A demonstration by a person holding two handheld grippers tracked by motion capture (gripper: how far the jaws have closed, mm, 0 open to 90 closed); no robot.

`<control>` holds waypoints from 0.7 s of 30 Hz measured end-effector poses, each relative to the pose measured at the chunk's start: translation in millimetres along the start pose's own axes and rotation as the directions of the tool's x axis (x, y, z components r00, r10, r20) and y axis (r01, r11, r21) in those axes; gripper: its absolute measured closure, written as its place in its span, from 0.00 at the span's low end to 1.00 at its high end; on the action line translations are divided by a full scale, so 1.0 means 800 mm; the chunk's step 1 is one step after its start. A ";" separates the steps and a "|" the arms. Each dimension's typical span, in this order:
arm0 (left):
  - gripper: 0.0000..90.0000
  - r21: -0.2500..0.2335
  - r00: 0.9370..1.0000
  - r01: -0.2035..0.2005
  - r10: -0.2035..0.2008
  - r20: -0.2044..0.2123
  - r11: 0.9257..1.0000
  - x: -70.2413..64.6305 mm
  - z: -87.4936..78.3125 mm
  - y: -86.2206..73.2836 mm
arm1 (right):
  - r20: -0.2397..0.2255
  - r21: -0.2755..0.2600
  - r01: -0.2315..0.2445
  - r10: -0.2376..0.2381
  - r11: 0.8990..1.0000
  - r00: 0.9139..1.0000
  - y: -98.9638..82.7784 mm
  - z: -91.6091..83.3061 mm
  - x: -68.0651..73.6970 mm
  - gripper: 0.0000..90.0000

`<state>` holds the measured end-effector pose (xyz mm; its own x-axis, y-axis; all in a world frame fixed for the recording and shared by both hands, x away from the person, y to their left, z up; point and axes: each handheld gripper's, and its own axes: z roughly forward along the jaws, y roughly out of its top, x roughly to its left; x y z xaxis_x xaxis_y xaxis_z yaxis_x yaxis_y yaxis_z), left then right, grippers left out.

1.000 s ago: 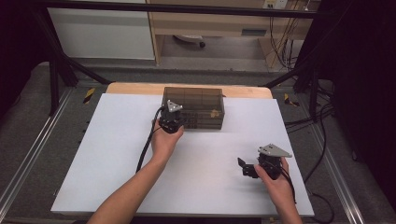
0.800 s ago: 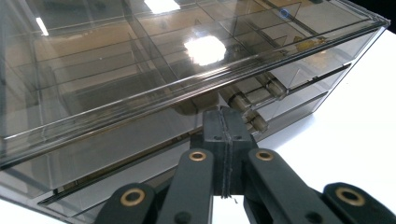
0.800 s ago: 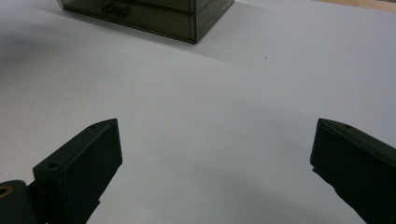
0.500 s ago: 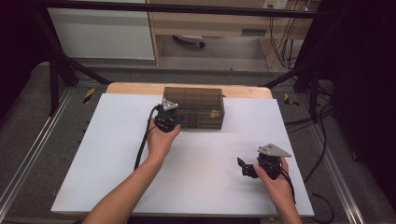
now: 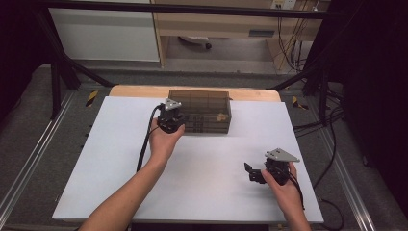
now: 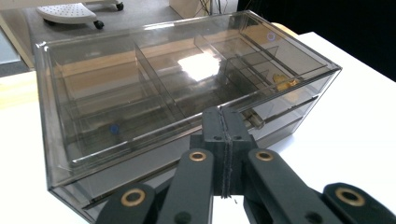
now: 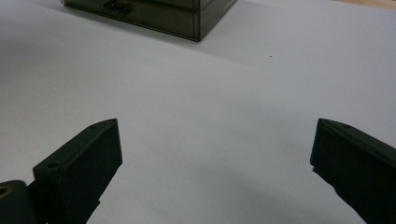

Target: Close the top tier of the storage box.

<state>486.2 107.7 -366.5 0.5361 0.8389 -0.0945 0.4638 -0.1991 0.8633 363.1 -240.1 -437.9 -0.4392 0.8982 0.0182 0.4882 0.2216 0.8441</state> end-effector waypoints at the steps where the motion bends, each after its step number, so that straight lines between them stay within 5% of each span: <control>1: 1.00 -0.001 1.000 0.001 -0.001 0.006 1.000 0.001 -0.001 0.001 | 0.000 0.000 0.002 -0.002 1.000 1.000 0.000 0.000 0.000 0.03; 10: 0.95 -0.018 1.000 -0.015 0.016 0.022 1.000 0.000 -0.003 0.006 | -0.002 0.001 0.000 0.000 1.000 1.000 0.000 0.001 0.000 0.03; 15: 0.80 -0.030 0.999 -0.022 0.023 0.033 0.999 -0.003 -0.006 0.007 | -0.001 0.005 0.003 -0.003 1.000 1.000 -0.001 0.001 0.001 0.03; 21: 0.66 -0.109 0.999 -0.002 0.006 0.037 0.994 -0.004 -0.016 0.013 | -0.003 0.007 0.010 -0.010 1.000 1.000 -0.001 0.001 0.001 0.03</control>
<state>480.4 109.5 -351.2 0.5644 0.8185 -0.1070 0.3827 -0.1446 0.9125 363.3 -239.1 -438.9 -0.4463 0.8948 0.0111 0.4886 0.2333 0.8407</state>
